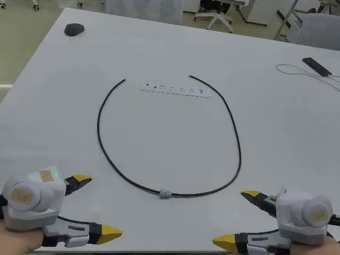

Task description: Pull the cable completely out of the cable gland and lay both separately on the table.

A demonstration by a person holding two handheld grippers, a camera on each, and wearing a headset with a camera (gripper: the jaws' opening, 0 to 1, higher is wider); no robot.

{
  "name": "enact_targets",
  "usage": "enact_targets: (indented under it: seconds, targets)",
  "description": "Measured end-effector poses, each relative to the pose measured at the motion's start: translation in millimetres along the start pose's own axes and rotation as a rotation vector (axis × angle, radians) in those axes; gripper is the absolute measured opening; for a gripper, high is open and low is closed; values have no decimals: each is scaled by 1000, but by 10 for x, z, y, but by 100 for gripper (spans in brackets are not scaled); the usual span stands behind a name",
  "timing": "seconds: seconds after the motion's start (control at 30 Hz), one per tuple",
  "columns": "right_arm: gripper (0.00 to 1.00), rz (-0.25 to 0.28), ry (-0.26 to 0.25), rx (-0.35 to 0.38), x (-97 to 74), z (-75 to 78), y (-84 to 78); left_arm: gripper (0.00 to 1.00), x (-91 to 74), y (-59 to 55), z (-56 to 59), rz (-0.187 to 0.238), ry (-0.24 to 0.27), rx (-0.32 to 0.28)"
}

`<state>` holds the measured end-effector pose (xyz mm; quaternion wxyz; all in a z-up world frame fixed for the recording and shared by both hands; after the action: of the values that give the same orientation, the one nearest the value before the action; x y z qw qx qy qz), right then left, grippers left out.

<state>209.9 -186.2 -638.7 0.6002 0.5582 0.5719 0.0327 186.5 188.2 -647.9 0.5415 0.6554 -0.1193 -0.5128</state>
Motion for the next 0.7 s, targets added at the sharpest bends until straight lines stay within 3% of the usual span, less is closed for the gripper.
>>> enact_targets:
  seconds: [0.03, 0.1, 0.3, 0.4, 0.47, 0.7]
  targets:
    - [95, -9, 2, -4, 9, 4, -7, 94, -4, -3, -3, 0, 2, -7]
    - [95, -17, 8, -7, 35, 19, -15, 98, -6, 39, 27, 83, -14, -53]
    - [97, -6, 27, 4, 71, 44, 77, 98, 42, -23, -24, 25, 7, -39]
    - [97, 0, 30, 9, 93, 70, 108, 99, 85, -65, -45, 12, 5, -35]
    - [98, 2, 32, 4, 113, 74, 126, 99, 111, -76, -19, -19, -9, -24]
    - [98, 1, 31, -8, 151, 67, 164, 99, 135, -70, -27, -1, -11, -45]
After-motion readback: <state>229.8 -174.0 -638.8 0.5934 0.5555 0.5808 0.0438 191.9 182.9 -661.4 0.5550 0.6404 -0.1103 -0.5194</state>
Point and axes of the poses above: the centre of the closed fingertips' face, and the gripper's own axes: x roughly forward along the fingers, z roughly to its right, y roughly out of its top, the point moved 10 cm from there along -x, roughly backward along the fingers, and after that the axes turned 7 degrees about x, right-handed, at the moved point
